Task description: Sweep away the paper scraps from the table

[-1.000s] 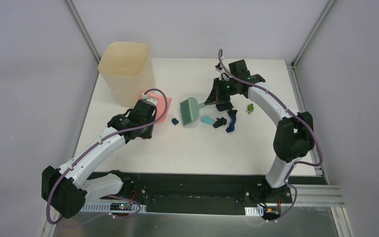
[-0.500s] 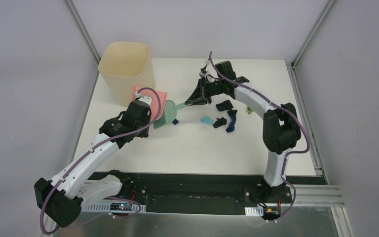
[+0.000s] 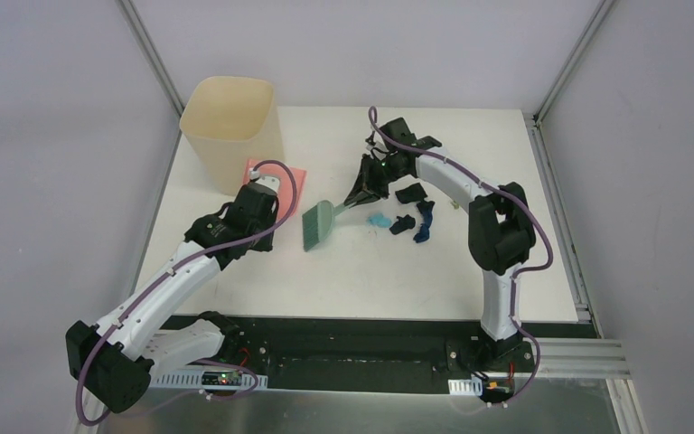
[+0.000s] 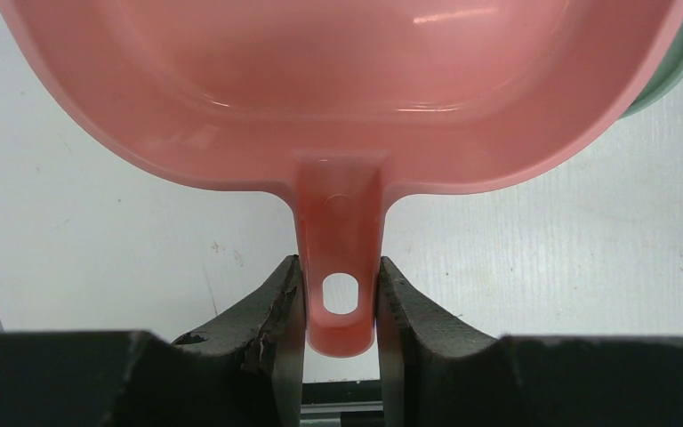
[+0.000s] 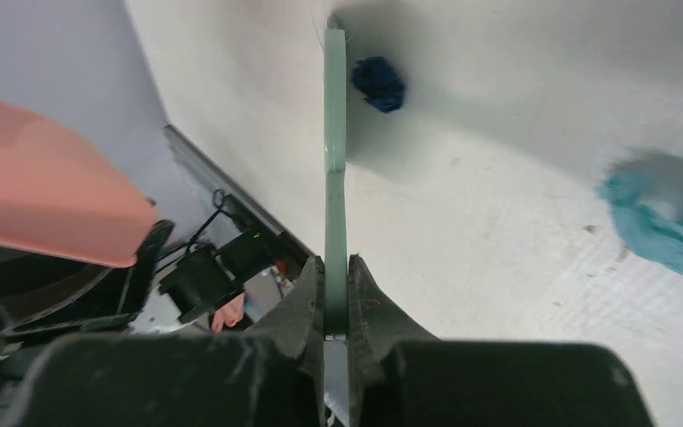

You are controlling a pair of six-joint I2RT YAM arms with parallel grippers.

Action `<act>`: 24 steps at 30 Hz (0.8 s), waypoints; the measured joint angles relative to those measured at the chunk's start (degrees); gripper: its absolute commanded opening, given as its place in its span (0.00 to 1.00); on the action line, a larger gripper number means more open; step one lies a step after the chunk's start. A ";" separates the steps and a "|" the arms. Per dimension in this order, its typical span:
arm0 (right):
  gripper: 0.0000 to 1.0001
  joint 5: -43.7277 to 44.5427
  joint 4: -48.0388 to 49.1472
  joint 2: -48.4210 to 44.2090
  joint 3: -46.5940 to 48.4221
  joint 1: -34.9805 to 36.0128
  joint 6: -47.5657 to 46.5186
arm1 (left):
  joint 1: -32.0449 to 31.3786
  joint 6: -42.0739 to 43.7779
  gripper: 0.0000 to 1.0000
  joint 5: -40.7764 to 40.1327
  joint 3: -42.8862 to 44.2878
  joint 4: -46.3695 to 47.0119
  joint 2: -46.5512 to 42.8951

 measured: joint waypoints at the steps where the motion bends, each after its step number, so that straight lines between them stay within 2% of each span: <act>1: 0.00 1.86 -1.16 -0.02 0.00 0.00 -0.70 | 0.00 0.00 0.00 0.00 0.00 0.00 0.07; 10: 0.00 11.76 -6.38 -5.14 -1.81 -2.01 -2.80 | 0.00 0.04 0.00 0.28 0.00 0.07 2.34; 20: 0.00 13.25 -11.72 -16.37 -9.62 -19.43 -6.86 | 0.00 2.14 0.00 5.62 0.72 0.31 9.22; 24: 0.00 11.15 -13.70 -20.09 -11.52 -21.97 -10.64 | -0.55 3.17 0.00 11.41 1.97 0.61 15.21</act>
